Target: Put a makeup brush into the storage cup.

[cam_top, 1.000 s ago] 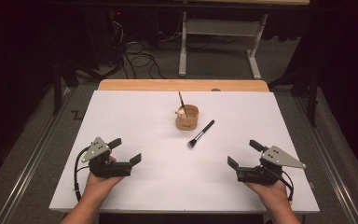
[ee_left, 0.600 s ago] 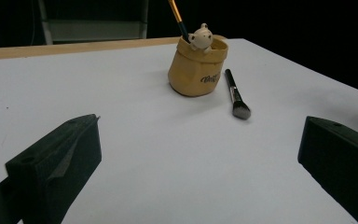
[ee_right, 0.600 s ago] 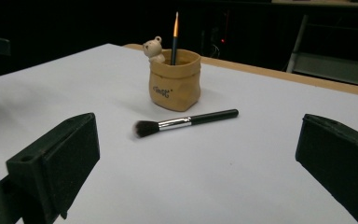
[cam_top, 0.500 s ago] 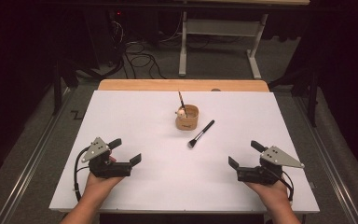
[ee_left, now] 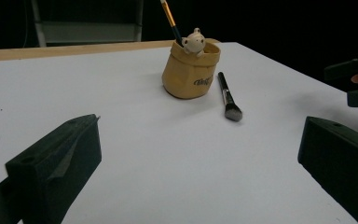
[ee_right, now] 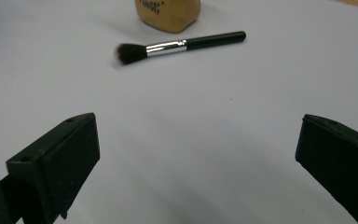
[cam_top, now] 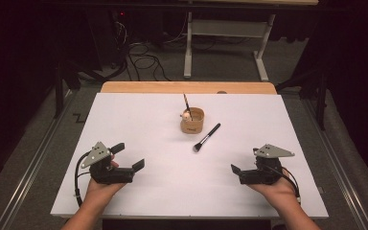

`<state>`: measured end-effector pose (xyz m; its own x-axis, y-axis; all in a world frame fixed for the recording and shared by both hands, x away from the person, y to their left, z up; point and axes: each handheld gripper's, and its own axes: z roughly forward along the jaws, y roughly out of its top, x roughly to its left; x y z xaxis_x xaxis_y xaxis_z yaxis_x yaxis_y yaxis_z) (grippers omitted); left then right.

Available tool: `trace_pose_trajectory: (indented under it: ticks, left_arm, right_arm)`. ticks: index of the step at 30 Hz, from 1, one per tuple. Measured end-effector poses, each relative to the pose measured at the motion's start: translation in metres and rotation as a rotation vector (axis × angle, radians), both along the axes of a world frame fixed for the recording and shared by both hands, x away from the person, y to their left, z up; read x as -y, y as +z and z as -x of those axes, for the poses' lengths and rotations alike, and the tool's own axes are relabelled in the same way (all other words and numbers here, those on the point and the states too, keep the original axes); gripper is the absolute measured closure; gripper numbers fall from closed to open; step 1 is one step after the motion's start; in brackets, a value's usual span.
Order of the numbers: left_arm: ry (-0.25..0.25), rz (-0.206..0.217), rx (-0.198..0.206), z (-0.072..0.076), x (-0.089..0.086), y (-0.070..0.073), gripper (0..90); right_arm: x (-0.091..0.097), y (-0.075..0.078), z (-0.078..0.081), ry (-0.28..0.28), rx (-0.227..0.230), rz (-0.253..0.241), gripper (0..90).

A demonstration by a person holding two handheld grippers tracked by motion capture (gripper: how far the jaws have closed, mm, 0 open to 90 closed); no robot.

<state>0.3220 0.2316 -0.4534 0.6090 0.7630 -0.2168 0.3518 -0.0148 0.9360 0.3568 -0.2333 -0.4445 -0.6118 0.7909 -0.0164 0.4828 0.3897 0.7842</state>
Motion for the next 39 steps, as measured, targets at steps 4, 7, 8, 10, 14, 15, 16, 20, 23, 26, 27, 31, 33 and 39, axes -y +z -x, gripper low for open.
trace_pose_trajectory:
  ticks: [4, 7, 8, 10, 14, 15, 16, 20, 23, 26, 27, 31, 33, 39]
  left_arm:
    - [0.000, -0.005, 0.006, 0.001, -0.002, 0.002, 0.2]
    - [0.000, 0.000, 0.011, 0.001, -0.003, 0.003, 0.2]
    - [-0.001, 0.001, 0.012, 0.002, -0.003, 0.003, 0.2]
    - [-0.002, 0.005, 0.014, 0.002, -0.004, 0.004, 0.1]
    - [-0.005, 0.004, 0.014, 0.001, -0.004, 0.004, 0.1]
    - [-0.007, -0.001, 0.015, 0.001, -0.004, 0.004, 0.1]
    - [-0.009, -0.005, 0.016, 0.001, -0.004, 0.003, 0.1]
    - [-0.012, -0.001, 0.019, 0.000, -0.003, 0.004, 0.2]
    - [-0.011, 0.000, 0.019, 0.000, -0.003, 0.004, 0.1]
    - [-0.011, 0.002, 0.018, 0.001, -0.003, 0.004, 0.2]
    - [-0.011, 0.002, 0.018, 0.001, -0.003, 0.004, 0.1]
    - [-0.010, 0.006, 0.016, 0.001, -0.003, 0.004, 0.1]
    - [-0.010, 0.007, 0.016, 0.001, -0.003, 0.004, 0.1]
    - [-0.010, 0.007, 0.017, 0.001, -0.003, 0.005, 0.2]
  right_arm:
    - [-0.004, -0.001, -0.004, 0.018, -0.057, 0.046, 0.4]
    - [-0.007, -0.002, -0.007, 0.033, -0.101, 0.091, 0.4]
    - [-0.008, -0.002, -0.008, 0.040, -0.112, 0.103, 0.4]
    - [-0.010, -0.002, -0.011, 0.045, -0.143, 0.124, 0.7]
    - [-0.013, -0.002, -0.014, 0.072, -0.202, 0.184, 1.1]
    - [-0.014, -0.002, -0.015, 0.076, -0.227, 0.202, 1.1]
    - [-0.015, -0.001, -0.015, 0.085, -0.240, 0.228, 1.1]
    - [-0.020, 0.001, -0.018, 0.112, -0.298, 0.310, 1.5]
    - [-0.023, 0.003, -0.020, 0.137, -0.339, 0.377, 1.8]
    - [-0.027, 0.006, -0.022, 0.168, -0.372, 0.428, 2.0]
    - [-0.029, 0.007, -0.023, 0.186, -0.381, 0.451, 2.2]
    - [-0.034, 0.012, -0.029, 0.248, -0.408, 0.536, 3.9]
    - [-0.037, 0.015, -0.031, 0.262, -0.402, 0.558, 4.9]
    - [-0.048, 0.028, -0.047, 0.324, -0.325, 0.540, 11.0]
